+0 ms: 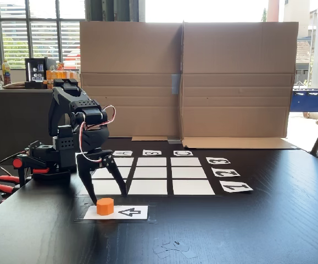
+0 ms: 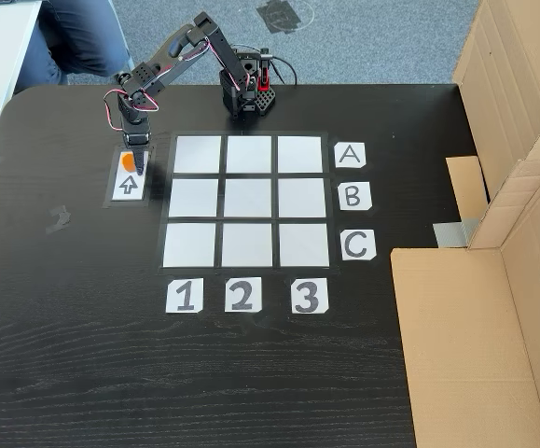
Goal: Pick up the round, orange token and place it in the grid on square A1.
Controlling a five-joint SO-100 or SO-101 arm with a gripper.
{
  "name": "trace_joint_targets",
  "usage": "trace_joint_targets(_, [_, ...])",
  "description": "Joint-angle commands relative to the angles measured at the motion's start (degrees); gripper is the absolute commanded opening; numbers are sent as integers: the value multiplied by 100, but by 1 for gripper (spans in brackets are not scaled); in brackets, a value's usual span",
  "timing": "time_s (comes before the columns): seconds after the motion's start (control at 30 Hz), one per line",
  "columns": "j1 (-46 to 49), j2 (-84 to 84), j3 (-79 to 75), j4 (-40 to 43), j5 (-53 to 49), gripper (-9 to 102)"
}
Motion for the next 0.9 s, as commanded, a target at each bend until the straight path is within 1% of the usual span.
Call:
trace_joint_targets(0.0, [70,26,-211,-149,44,29])
trace_joint_targets(0.4, [281,-79,-211,-431,44,29])
trace_joint_targets(0.87, [352,-141,-211,-563,26,28])
